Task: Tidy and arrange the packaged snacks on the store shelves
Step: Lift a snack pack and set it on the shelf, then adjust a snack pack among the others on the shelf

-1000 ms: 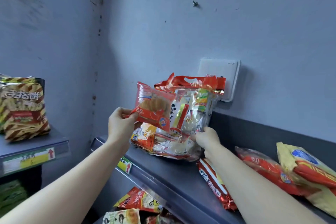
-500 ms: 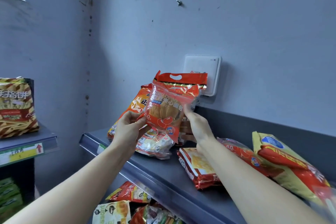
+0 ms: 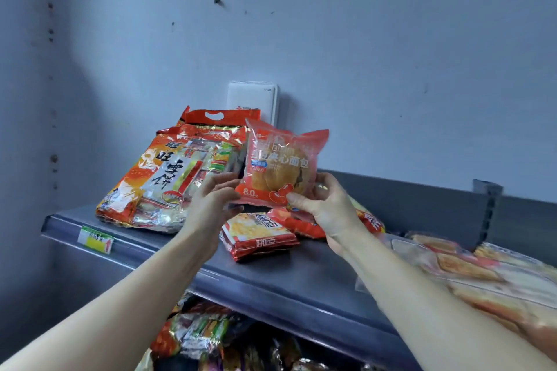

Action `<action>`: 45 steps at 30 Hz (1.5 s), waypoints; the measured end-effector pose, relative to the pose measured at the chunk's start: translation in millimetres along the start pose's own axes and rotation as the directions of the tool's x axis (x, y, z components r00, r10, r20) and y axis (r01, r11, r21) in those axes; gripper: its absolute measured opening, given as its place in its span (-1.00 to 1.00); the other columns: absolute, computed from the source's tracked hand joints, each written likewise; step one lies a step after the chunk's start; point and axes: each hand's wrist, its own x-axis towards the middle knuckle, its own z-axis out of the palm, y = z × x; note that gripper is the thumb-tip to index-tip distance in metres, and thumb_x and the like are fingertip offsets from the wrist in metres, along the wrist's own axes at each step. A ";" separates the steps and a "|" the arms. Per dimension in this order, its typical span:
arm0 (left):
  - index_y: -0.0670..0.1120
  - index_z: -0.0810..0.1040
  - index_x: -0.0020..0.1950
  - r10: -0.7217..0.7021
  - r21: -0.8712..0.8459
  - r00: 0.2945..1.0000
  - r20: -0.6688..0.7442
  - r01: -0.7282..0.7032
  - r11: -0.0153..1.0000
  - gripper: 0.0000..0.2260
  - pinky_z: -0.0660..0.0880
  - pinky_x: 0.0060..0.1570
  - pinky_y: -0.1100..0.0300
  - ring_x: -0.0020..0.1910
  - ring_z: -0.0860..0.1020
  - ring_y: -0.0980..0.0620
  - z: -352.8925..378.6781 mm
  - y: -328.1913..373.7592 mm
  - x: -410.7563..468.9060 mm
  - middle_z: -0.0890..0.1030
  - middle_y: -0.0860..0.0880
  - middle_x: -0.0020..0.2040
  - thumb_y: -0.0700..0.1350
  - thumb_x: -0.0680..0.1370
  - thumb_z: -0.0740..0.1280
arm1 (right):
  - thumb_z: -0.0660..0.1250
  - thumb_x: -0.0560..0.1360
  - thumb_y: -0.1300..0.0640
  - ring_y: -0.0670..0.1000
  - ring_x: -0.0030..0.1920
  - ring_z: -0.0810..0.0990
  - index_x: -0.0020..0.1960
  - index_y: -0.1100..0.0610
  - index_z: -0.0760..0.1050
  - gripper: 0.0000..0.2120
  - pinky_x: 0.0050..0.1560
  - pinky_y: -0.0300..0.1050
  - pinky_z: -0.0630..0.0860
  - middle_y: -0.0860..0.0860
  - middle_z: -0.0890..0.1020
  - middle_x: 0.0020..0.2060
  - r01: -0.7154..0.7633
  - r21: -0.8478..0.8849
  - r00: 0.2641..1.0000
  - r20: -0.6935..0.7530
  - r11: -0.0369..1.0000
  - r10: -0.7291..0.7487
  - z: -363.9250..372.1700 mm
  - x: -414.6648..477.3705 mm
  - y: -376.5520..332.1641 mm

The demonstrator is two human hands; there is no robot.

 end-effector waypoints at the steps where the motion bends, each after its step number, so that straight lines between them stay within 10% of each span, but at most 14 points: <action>1: -0.16 0.49 0.16 0.003 0.000 0.999 0.034 -0.003 1.000 -0.69 0.54 0.05 -0.03 0.00 0.59 -0.12 9.3 -0.3 -6.7 0.61 -0.19 0.10 -0.42 0.48 0.20 | 0.51 0.32 0.34 0.02 -0.08 0.67 0.04 0.11 0.43 -0.60 -0.07 -0.04 0.63 0.04 0.68 -0.07 0.009 -0.012 1.000 -0.012 1.000 -0.009 -11.7 -10.6 -4.3; 10: -0.07 0.59 -0.03 -0.026 -0.015 0.939 0.344 0.033 0.999 -0.76 0.55 -0.20 0.08 -0.25 0.60 0.01 105.0 0.2 -94.7 0.64 -0.05 -0.18 -0.07 0.35 0.50 | 0.46 0.35 0.43 0.00 -0.10 0.67 0.01 0.10 0.46 -0.63 -0.15 -0.04 0.64 -0.01 0.68 -0.07 -0.099 -0.196 0.988 -0.132 0.976 0.073 -117.5 -144.4 -35.3; 23: -0.19 0.63 -0.20 -0.164 0.139 0.848 0.505 0.108 0.984 -0.88 0.54 -0.41 0.18 -0.38 0.60 -0.01 279.8 -50.9 -262.7 0.66 -0.11 -0.30 -0.17 0.50 0.41 | 0.35 0.41 0.43 0.10 0.04 0.62 0.22 0.12 0.47 -0.57 0.10 0.06 0.55 0.09 0.66 0.03 -0.363 -0.158 0.897 -0.326 0.918 0.298 -313.5 -343.9 -95.0; 28: -0.22 0.58 -0.27 -0.310 0.156 0.784 0.537 0.269 0.950 -0.79 0.60 -0.42 0.17 -0.49 0.56 0.00 357.8 -95.6 -346.5 0.59 -0.13 -0.42 -0.18 0.55 0.36 | 0.37 0.46 0.31 0.08 -0.15 0.64 0.17 0.19 0.51 -0.72 -0.25 -0.12 0.55 0.14 0.65 -0.06 -0.440 -0.040 0.799 -0.473 0.897 0.371 -415.0 -433.7 -103.2; 45: -0.18 0.50 -0.06 -0.731 0.523 0.411 0.545 0.515 0.679 -0.87 0.51 -0.52 0.24 -0.45 0.56 -0.04 559.7 -272.1 -510.1 0.64 -0.17 -0.33 -0.22 0.64 0.20 | 0.34 0.52 0.29 0.11 -0.15 0.67 0.04 0.27 0.54 -0.89 -0.26 -0.18 0.60 0.19 0.67 -0.10 -0.586 0.126 0.434 -0.785 0.800 0.442 -644.3 -597.0 -70.6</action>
